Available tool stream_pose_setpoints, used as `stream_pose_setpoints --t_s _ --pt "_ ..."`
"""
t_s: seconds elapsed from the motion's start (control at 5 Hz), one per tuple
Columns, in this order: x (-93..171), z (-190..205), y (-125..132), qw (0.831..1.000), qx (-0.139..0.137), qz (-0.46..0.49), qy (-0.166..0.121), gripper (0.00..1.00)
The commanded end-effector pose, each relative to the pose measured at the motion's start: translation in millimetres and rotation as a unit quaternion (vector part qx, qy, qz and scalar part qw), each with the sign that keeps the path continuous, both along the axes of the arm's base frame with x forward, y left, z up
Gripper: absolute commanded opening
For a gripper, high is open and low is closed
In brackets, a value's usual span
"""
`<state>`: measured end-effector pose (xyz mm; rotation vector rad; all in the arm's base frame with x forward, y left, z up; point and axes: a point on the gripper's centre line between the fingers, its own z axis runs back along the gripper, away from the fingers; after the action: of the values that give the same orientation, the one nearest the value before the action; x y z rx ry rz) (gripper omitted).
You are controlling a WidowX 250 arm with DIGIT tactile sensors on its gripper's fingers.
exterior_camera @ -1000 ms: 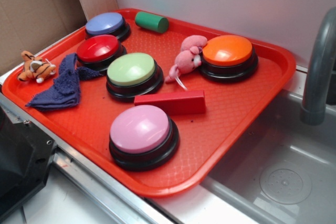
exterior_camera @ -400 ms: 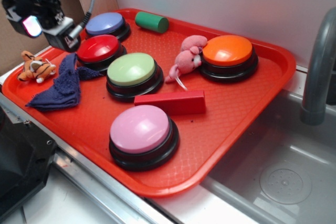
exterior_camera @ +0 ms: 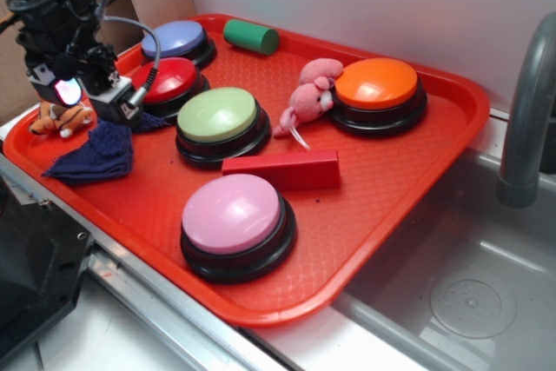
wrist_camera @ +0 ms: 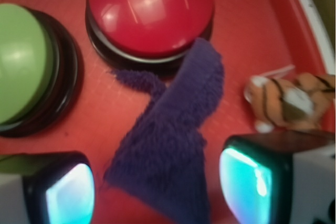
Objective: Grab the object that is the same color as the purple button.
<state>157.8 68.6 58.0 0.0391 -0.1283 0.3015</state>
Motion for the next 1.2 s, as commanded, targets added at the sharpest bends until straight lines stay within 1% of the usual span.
stream_pose_setpoints --t_s 0.0,0.2,0.4,0.6,0.8,1.0 --pt "9.5 -28.7 13.4 1.000 0.001 0.006 0.007 1.00" --pt "11.6 -36.3 13.9 1.000 -0.010 0.003 0.005 1.00" --pt "9.6 -38.1 13.7 1.000 -0.010 0.026 0.006 0.33" --pt "8.8 -37.8 13.9 0.999 -0.014 0.032 0.000 0.00" --pt "8.6 -37.1 15.2 0.999 -0.016 0.034 0.004 0.00" --pt "10.1 -33.8 14.1 0.999 0.000 0.041 0.014 0.00"
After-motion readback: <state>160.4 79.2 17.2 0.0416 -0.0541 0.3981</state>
